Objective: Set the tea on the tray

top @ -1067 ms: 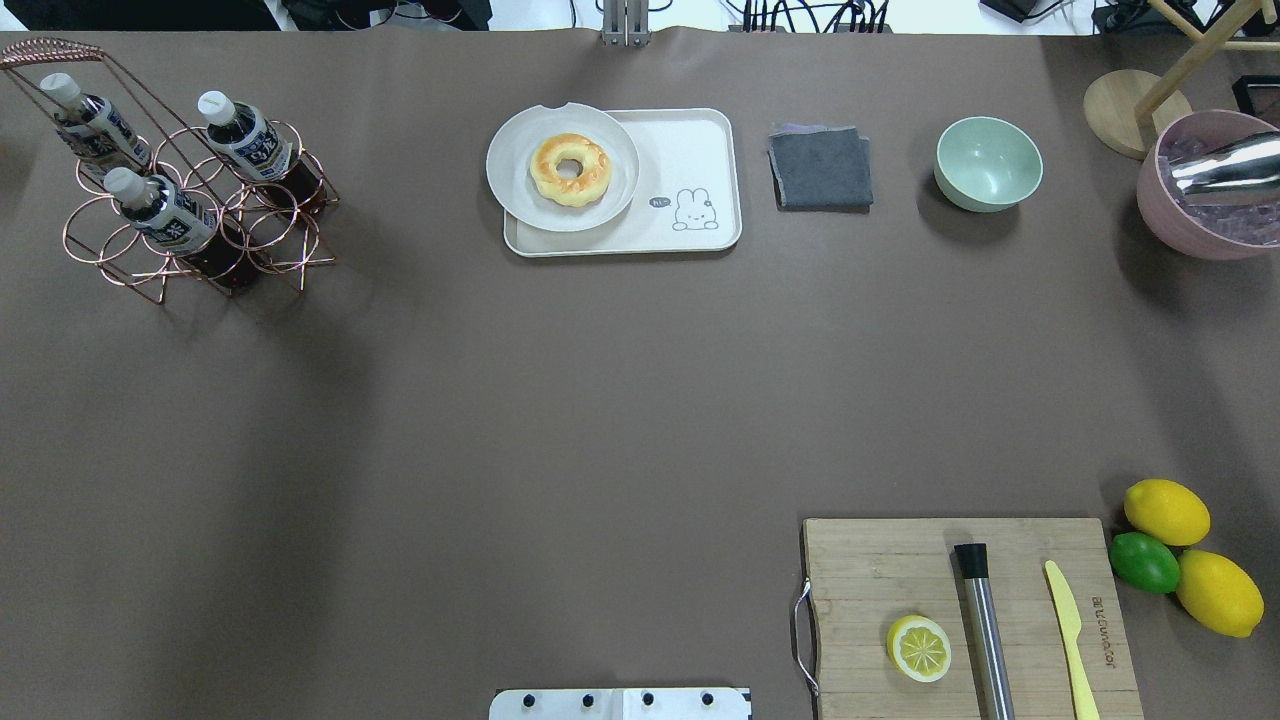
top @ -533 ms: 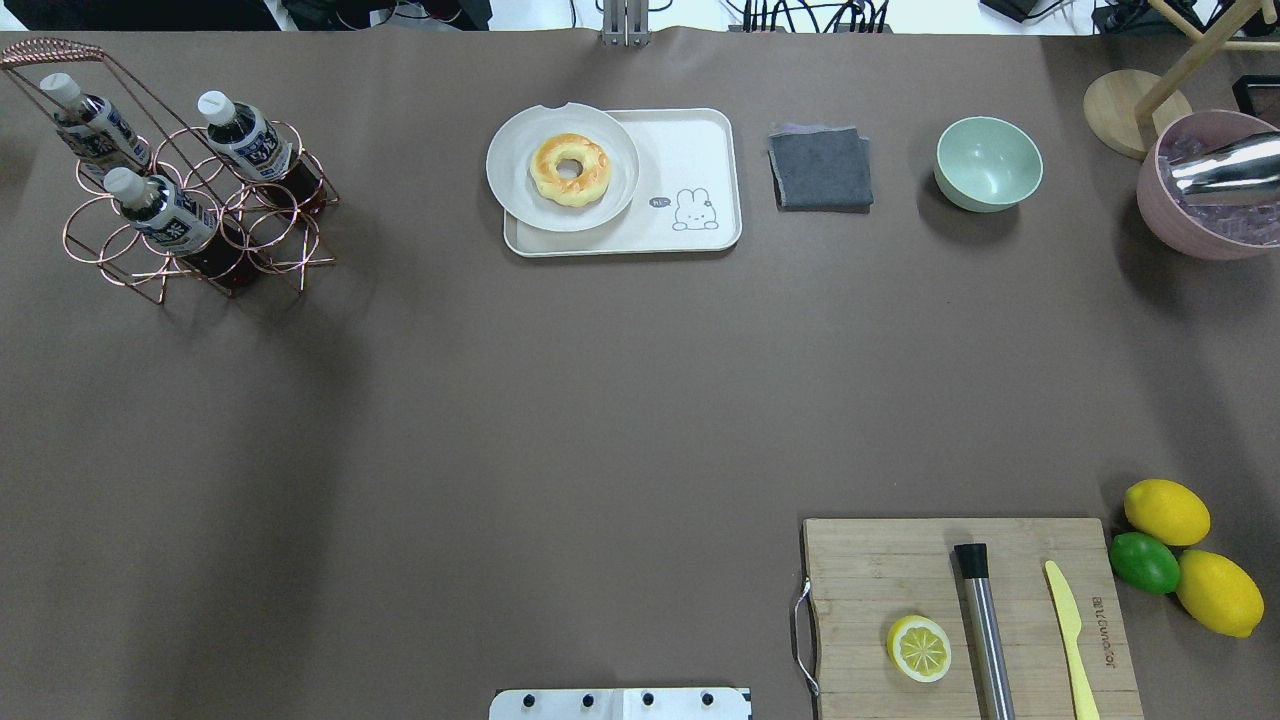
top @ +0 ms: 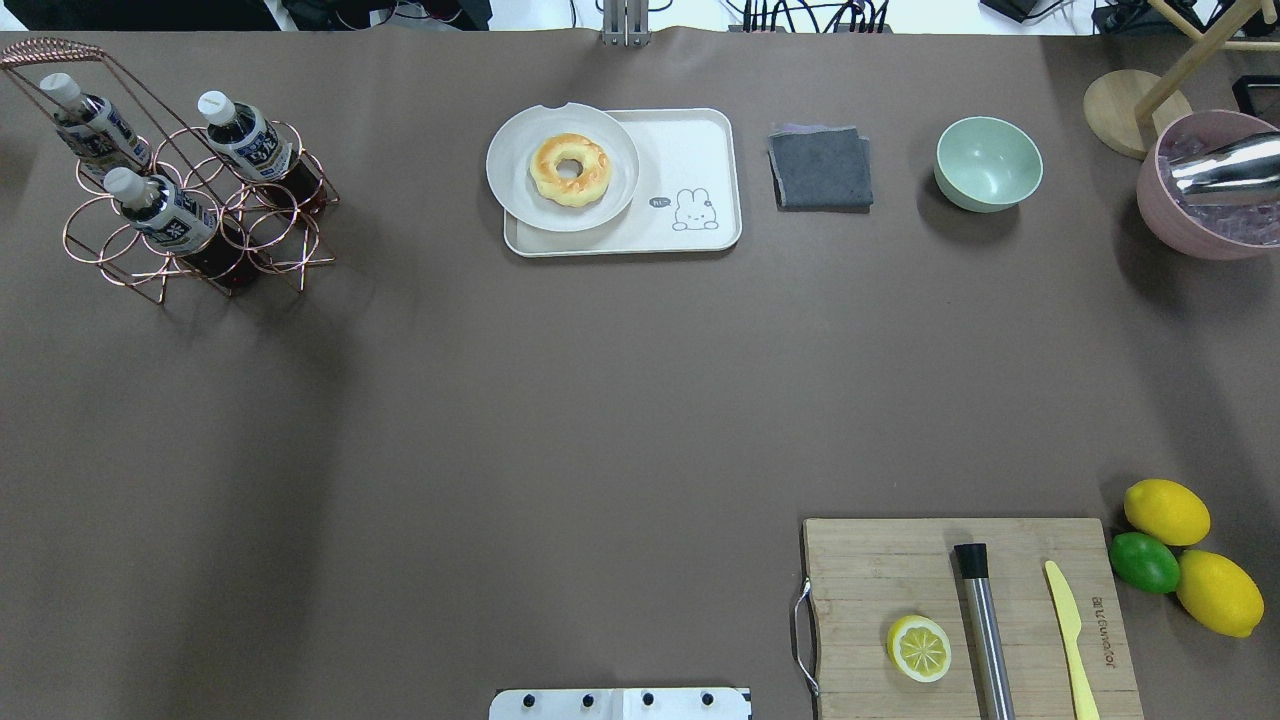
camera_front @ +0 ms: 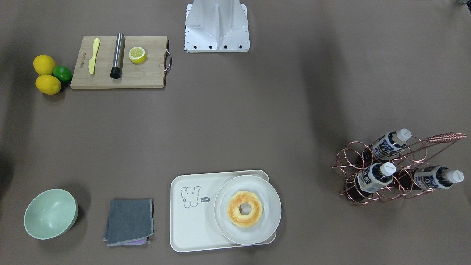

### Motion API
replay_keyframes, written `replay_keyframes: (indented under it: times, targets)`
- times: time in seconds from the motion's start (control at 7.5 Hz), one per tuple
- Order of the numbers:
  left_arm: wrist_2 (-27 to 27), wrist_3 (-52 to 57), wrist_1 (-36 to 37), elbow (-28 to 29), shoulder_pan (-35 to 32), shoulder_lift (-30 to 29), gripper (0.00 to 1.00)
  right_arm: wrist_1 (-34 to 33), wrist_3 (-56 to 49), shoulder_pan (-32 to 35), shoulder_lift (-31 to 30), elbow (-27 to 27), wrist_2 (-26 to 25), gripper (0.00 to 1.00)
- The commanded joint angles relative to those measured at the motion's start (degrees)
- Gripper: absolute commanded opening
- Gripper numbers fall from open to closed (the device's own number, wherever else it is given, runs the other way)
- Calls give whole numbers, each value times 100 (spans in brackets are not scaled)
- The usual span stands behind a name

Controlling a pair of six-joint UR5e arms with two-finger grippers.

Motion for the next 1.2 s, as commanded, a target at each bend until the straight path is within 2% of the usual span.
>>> replay_keyframes:
  times: [0.0,0.4,1.07]
  targets:
    - [-197,-205,-21,-36,5,30,97,0,-9,-19,-35,-5,-28,100]
    - [-205,-242,-21,-27,31,12,95,9,-9,-19,-52,-14,-28,100]
    - [-118,-242,-30,69,181,-23,97,18,-9,-19,-70,-14,33,100]
